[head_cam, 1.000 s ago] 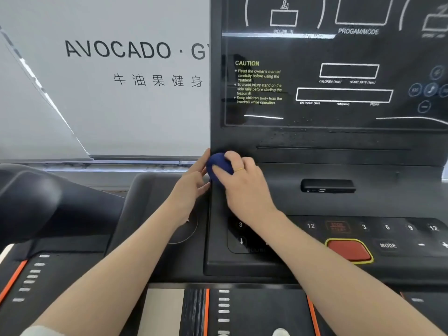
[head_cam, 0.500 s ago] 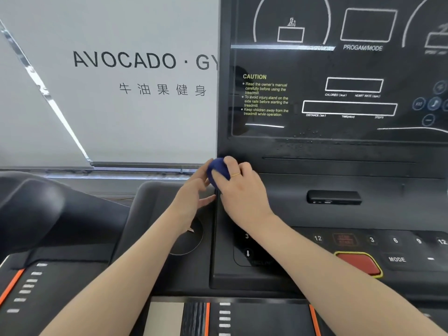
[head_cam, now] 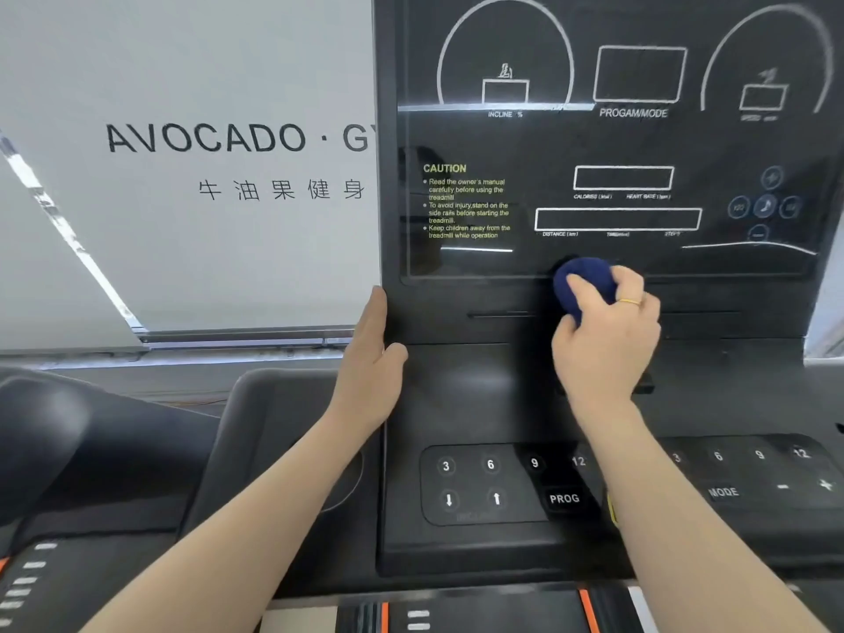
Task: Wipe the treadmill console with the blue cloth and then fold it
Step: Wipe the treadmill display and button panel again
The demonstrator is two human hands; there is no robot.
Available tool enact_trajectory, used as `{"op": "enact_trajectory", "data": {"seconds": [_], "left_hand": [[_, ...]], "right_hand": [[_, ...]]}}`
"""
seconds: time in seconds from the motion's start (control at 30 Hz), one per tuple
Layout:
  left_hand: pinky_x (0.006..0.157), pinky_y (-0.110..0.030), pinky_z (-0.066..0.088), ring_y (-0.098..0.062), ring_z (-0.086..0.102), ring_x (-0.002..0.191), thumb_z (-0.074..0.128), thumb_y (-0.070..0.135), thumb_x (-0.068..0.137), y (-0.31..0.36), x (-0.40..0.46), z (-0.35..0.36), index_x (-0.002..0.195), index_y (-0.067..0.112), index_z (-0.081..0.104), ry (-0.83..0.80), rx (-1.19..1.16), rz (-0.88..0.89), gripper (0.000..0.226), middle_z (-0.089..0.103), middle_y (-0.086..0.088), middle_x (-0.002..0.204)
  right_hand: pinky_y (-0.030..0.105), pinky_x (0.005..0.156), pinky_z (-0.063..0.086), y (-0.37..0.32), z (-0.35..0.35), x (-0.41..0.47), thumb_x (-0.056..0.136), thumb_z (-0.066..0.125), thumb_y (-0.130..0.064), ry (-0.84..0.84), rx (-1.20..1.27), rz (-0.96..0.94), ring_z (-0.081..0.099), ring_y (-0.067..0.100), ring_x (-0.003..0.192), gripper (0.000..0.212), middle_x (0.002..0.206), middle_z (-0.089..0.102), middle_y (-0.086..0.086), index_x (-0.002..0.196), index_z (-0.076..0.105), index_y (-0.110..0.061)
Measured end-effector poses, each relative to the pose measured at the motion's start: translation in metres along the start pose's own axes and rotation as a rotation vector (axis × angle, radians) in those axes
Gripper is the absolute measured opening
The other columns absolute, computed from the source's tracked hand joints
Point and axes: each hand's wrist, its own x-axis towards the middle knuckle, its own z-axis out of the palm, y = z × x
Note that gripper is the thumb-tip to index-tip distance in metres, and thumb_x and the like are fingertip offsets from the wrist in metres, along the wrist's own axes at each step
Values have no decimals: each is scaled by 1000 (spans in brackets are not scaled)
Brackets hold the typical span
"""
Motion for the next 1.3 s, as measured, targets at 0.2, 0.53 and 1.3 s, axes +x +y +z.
{"op": "enact_trajectory", "data": {"seconds": [0.2,0.53,1.3], "left_hand": [[116,-32,21,-1,24,138,34,-4,87,5,0,-1,148,23,19,17,-89,-24,68,23,13,153],[116,-37,22,2,30,134,24,-11,83,9,2,-26,144,19,33,-119,-166,-42,69,38,13,146],[110,-18,22,0,30,133,25,-10,88,11,0,-22,147,25,21,-105,-27,-36,69,32,9,149]], "right_hand": [[41,78,44,-64,31,-39,64,58,8,-64,159,-471,48,36,96,33,114,64,15,87,72,-12],[38,67,47,-13,16,-13,66,39,-5,-22,127,-208,52,35,87,34,110,63,13,80,68,-10],[29,64,39,-42,12,-43,65,35,-16,-538,268,-735,54,32,75,45,101,63,10,85,74,-23]]}}
